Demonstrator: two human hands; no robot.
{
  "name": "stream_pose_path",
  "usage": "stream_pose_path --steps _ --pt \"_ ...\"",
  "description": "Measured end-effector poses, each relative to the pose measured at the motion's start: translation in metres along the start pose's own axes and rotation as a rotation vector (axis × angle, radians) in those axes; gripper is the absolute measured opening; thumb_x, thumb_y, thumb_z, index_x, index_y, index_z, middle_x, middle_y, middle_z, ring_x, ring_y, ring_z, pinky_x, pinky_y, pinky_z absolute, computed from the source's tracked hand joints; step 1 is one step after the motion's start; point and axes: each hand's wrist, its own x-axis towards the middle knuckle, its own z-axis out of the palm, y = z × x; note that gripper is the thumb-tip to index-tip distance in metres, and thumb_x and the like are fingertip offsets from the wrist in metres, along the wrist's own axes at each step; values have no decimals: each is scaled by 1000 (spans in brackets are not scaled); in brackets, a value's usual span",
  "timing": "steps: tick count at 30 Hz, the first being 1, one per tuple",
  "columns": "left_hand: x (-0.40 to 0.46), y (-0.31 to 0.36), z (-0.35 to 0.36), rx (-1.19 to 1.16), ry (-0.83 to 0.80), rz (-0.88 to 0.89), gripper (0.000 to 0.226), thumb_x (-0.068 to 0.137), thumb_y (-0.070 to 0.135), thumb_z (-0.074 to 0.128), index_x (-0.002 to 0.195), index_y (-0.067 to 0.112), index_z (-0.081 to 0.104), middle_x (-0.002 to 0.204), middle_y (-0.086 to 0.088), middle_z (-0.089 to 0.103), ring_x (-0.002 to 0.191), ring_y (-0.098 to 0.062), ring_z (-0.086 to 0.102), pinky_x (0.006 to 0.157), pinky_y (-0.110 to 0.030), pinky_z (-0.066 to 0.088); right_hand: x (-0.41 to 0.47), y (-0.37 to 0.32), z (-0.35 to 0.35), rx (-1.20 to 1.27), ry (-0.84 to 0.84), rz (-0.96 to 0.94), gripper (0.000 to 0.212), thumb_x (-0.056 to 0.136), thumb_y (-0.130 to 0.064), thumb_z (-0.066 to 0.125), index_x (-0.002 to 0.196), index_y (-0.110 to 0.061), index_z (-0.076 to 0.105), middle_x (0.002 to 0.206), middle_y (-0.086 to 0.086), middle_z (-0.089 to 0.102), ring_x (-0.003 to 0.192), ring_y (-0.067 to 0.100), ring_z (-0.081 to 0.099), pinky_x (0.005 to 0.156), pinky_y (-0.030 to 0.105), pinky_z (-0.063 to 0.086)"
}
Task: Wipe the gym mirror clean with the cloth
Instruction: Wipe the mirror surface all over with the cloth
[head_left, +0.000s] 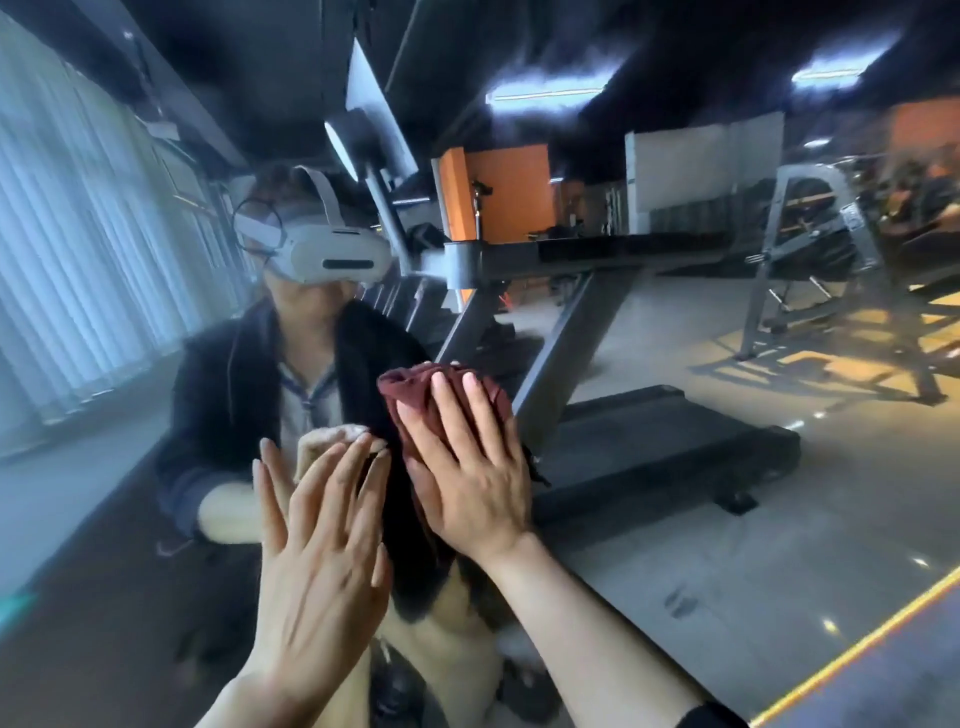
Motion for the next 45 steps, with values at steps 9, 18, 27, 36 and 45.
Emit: stream_pose_path --steps 9,18,27,36,45 --pt "65 86 45 -44 -45 161 64 73 12 64 136 1 58 144 -21 50 137 -38 38 114 -74 12 -3 153 -22 -57 104 349 52 108 -37 23 150 -13 41 157 22 35 148 41 28 122 52 23" --pt "82 151 86 1 -141 300 66 73 7 71 137 -1 57 144 -22 50 137 -38 36 110 -77 13 -45 225 -28 -75 131 530 54 107 -36 23 150 -9 44 159 22 32 149 40 26 123 50 22" --pt "89 213 125 8 -216 389 68 73 11 65 139 -1 54 145 -24 49 137 -37 36 120 -62 -6 -105 290 -27 -75 173 644 53 107 -35 26 148 -6 46 157 24 34 148 41 26 123 48 22" --pt "36 248 153 27 -319 294 74 77 10 60 149 6 43 158 -12 35 142 -32 31 120 -64 -1 -184 325 -20 -64 239 902 57 108 -36 24 147 0 44 155 31 32 144 45 28 122 46 19" --pt "-28 235 124 46 -478 53 95 62 24 73 149 2 41 159 -7 29 144 -27 27 121 -59 -5 -182 244 -11 23 191 920 54 109 -32 25 150 -1 41 157 32 28 147 49 21 121 56 20"
